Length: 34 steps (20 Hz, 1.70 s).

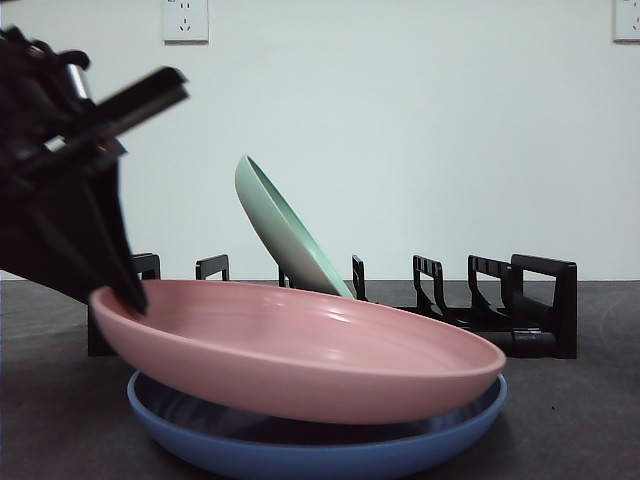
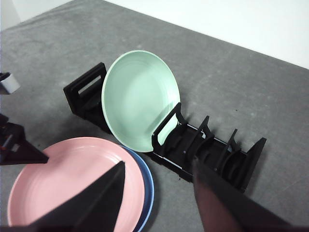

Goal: Place the plate

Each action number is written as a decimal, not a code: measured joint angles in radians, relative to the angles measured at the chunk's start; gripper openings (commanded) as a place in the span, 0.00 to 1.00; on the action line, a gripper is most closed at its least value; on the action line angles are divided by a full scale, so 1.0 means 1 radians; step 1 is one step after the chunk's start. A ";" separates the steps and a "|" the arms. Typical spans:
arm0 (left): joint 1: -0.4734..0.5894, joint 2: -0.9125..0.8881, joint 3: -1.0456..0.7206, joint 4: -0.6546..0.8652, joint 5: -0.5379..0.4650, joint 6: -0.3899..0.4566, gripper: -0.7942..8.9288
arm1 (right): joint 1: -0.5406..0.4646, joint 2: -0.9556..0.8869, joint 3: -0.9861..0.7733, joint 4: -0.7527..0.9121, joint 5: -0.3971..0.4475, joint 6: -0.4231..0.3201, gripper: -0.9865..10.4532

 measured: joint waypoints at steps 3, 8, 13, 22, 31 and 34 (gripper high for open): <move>-0.007 0.063 0.000 0.025 0.000 -0.016 0.10 | 0.000 0.000 0.000 -0.014 0.000 0.000 0.28; -0.008 0.079 0.001 0.036 0.000 -0.022 0.30 | 0.000 0.000 0.000 -0.014 0.000 0.000 0.28; -0.005 0.068 0.059 -0.101 -0.006 0.000 0.46 | 0.000 0.000 0.000 -0.017 -0.001 0.001 0.28; 0.207 -0.193 0.341 -0.551 -0.027 0.470 0.46 | -0.065 0.256 0.090 -0.025 -0.240 0.087 0.28; 0.317 -0.367 0.413 -0.651 -0.031 0.589 0.46 | -0.252 0.799 0.551 -0.096 -0.644 0.129 0.28; 0.317 -0.370 0.413 -0.651 -0.031 0.589 0.46 | -0.262 0.992 0.704 -0.111 -0.645 0.128 0.28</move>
